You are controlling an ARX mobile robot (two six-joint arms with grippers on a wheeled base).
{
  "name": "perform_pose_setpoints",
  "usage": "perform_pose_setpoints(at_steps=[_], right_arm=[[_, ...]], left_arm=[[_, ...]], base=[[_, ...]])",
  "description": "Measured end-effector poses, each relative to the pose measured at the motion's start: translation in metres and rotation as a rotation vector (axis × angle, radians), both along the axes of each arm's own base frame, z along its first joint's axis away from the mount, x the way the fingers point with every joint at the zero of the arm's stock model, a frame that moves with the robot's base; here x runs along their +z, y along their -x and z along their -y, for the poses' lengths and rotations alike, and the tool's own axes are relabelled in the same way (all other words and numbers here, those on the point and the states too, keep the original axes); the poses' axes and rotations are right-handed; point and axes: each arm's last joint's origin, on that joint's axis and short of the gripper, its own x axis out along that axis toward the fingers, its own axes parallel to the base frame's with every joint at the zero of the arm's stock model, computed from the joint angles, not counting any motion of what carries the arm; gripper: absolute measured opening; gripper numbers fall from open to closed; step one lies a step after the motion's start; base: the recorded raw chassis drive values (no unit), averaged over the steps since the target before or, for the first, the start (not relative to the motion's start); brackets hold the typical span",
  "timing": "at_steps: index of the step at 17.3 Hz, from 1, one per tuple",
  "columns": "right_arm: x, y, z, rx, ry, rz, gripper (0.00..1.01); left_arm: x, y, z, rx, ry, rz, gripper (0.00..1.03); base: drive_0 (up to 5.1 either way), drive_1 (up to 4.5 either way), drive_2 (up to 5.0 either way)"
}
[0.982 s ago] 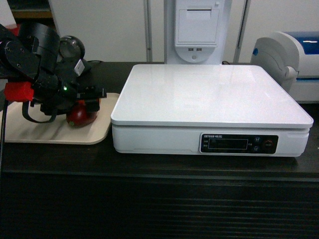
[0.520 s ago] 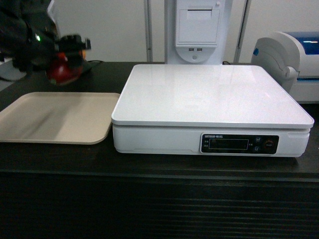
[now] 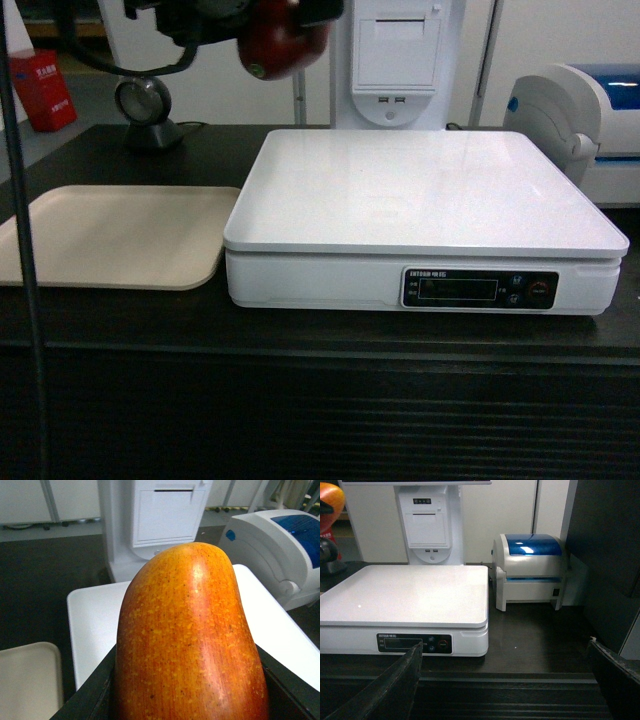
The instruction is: Place dark red mango on scale at checkout
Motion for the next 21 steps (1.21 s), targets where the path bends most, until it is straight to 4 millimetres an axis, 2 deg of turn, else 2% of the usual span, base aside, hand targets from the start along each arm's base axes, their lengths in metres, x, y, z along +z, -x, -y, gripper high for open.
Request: perform_pose_setpoints(at_steps=[2,6,7,11,16,19,21], right_arm=[[0.0,0.0,0.0,0.0,0.0,0.0,0.98],[0.0,0.0,0.0,0.0,0.0,0.0,0.98],[0.0,0.0,0.0,0.0,0.0,0.0,0.98],[0.0,0.0,0.0,0.0,0.0,0.0,0.98],[0.0,0.0,0.0,0.0,0.0,0.0,0.98],[0.0,0.0,0.0,0.0,0.0,0.0,0.98],[0.0,0.0,0.0,0.0,0.0,0.0,0.98]], left_arm=[[-0.007,-0.006,0.026,-0.041,0.008,-0.008,0.6],[-0.045,-0.017,0.071,-0.095,0.001,-0.128,0.6],[-0.051,-0.024,0.089,-0.105,0.009,-0.16,0.6],[-0.062,-0.041,0.116,-0.078,0.019,-0.253,0.6],[-0.086,-0.063,0.125,0.054,0.002,-0.383,0.6],[-0.077,-0.069,0.123,0.114,0.021,-0.397,0.6],[-0.079,-0.07,0.124,0.121,0.031,-0.398,0.83]], base=[[0.0,0.0,0.0],[0.0,0.0,0.0],[0.0,0.0,0.0],[0.0,0.0,0.0],[0.0,0.0,0.0],[0.0,0.0,0.0],[0.0,0.0,0.0]])
